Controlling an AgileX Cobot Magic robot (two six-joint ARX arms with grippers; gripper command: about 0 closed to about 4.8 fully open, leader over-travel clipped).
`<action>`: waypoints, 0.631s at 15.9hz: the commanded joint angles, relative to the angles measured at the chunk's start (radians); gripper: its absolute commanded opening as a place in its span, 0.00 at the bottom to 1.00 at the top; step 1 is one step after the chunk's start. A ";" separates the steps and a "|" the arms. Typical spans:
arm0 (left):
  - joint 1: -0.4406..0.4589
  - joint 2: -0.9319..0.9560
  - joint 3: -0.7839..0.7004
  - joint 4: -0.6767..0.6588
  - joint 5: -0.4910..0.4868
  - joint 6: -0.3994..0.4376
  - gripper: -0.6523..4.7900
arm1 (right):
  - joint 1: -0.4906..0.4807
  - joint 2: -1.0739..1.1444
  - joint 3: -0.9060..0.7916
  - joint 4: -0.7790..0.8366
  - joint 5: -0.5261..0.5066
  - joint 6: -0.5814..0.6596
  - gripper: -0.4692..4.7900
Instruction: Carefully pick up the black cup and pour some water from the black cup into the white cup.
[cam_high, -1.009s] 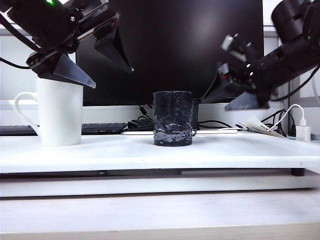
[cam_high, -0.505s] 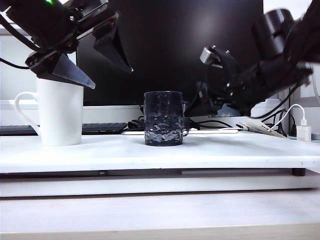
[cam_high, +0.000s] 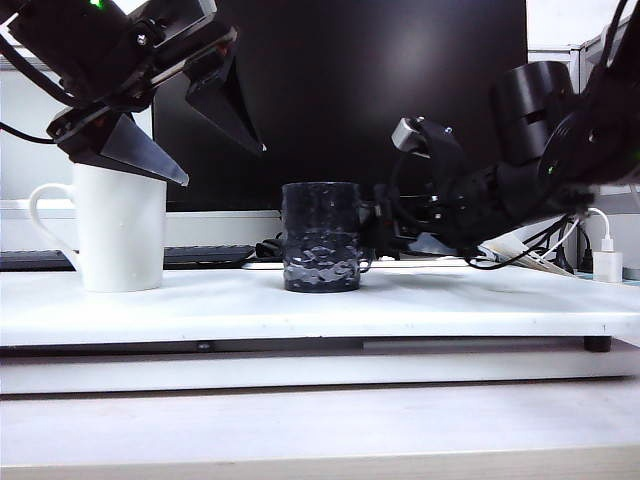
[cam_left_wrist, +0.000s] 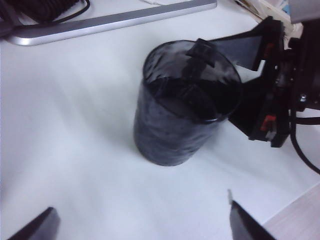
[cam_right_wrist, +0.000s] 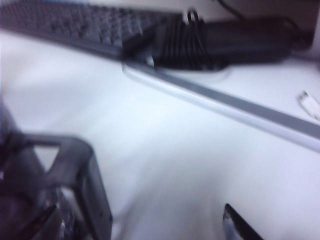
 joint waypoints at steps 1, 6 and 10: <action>0.000 -0.004 0.003 -0.004 0.001 0.001 1.00 | 0.003 0.003 0.008 0.084 0.035 0.031 0.81; 0.000 -0.004 0.003 -0.030 0.001 0.002 1.00 | 0.002 0.004 0.008 0.113 0.035 0.050 0.60; 0.000 -0.004 0.003 -0.054 0.001 0.001 1.00 | 0.003 0.004 0.008 0.114 0.032 0.053 0.35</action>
